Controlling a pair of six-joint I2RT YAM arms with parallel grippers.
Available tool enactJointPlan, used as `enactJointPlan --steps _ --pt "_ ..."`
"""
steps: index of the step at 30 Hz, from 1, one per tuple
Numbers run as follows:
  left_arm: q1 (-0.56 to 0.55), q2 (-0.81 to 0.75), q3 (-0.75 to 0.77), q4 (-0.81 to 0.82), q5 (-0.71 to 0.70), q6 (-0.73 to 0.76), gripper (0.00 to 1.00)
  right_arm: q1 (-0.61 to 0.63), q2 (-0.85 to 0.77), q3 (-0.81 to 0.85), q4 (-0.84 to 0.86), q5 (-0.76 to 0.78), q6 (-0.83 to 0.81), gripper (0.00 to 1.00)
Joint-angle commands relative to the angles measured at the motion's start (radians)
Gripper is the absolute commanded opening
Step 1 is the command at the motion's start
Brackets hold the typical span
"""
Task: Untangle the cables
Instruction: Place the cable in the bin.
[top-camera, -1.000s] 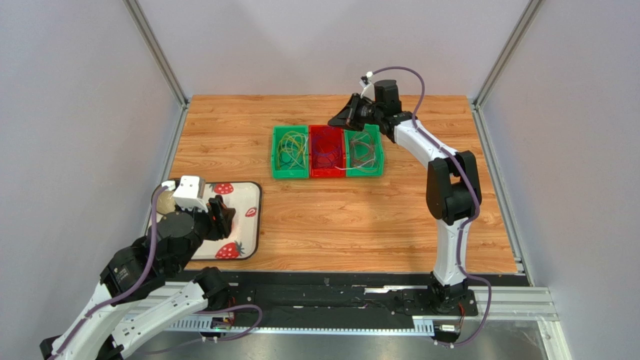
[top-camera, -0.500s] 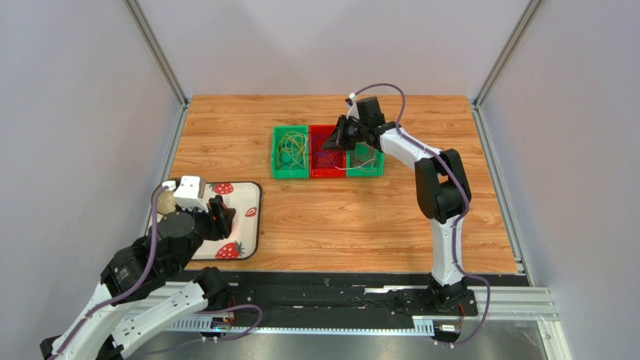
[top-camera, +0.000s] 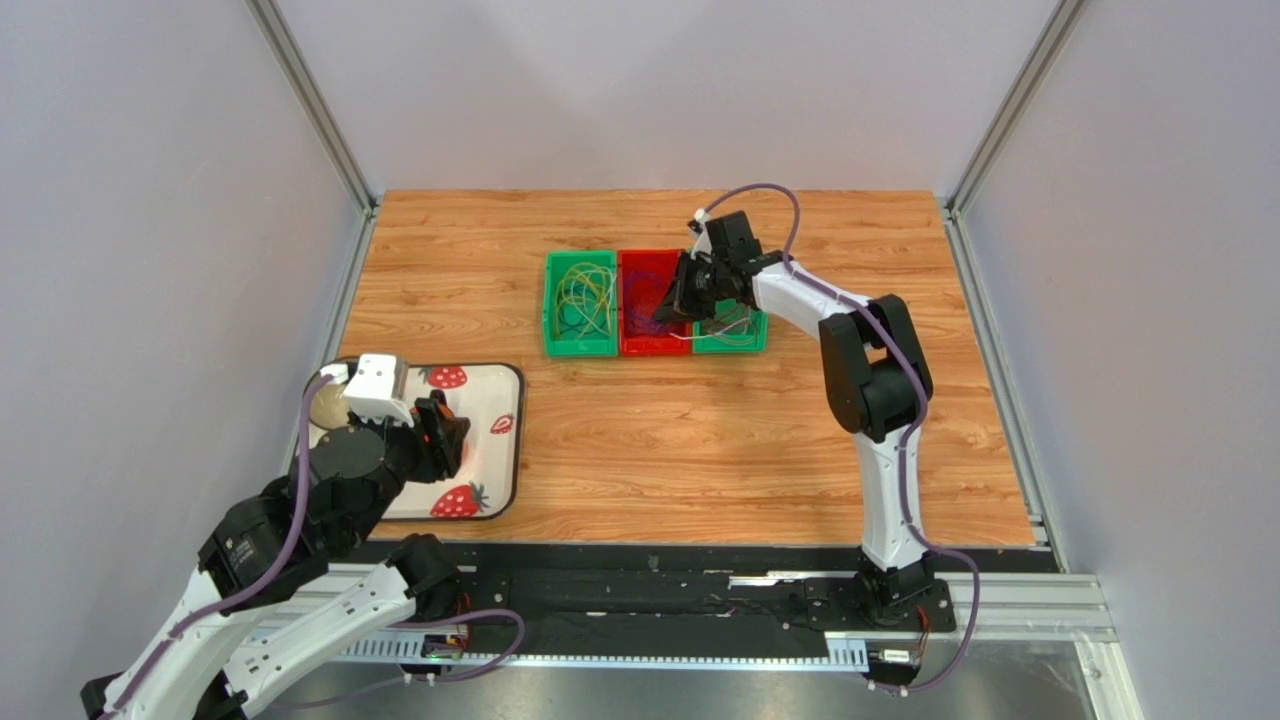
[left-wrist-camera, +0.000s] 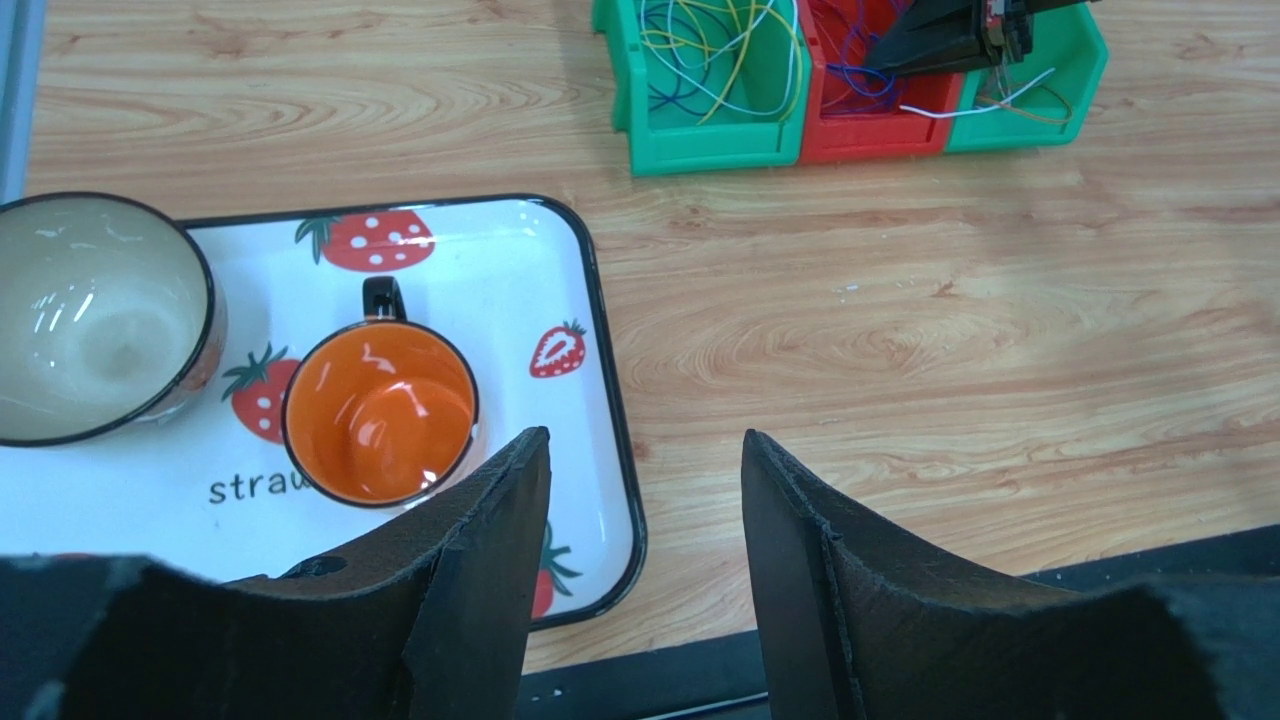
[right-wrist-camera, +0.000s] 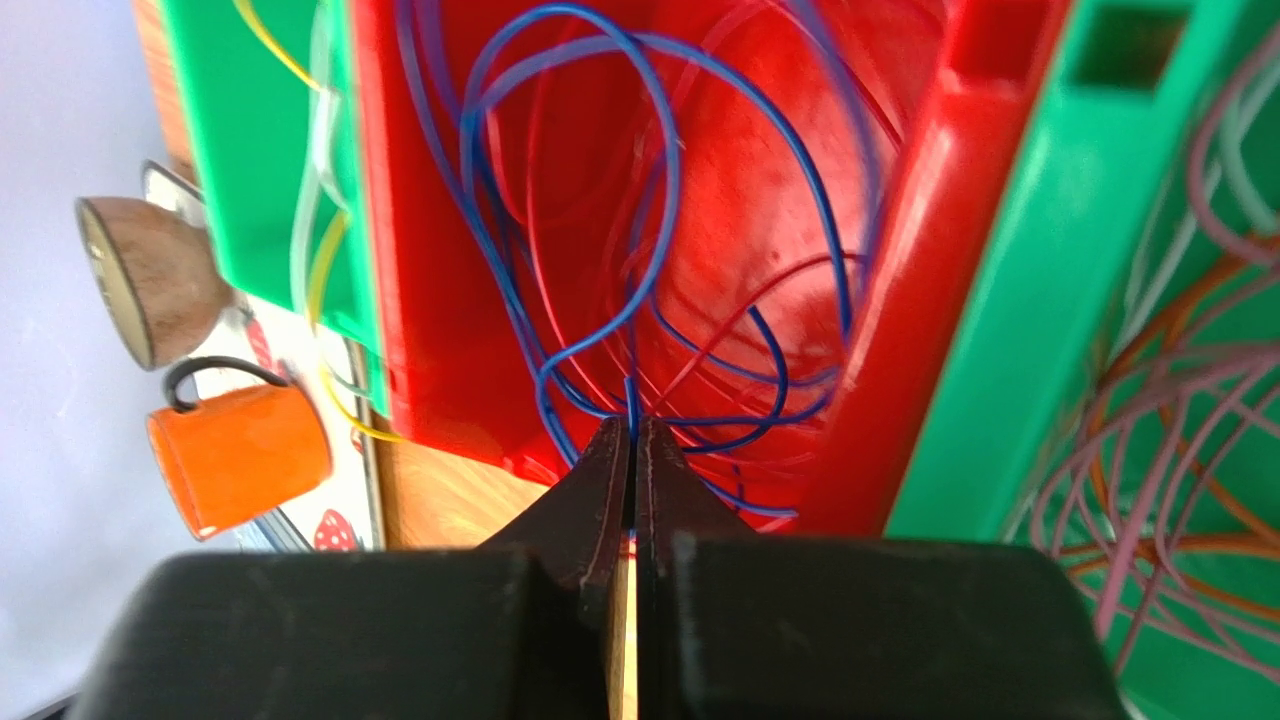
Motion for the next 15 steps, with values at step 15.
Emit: enactJointPlan --steps 15 --pt "0.003 0.006 -0.004 0.023 0.003 0.015 0.58 0.027 -0.189 0.097 -0.186 0.09 -0.093 0.34"
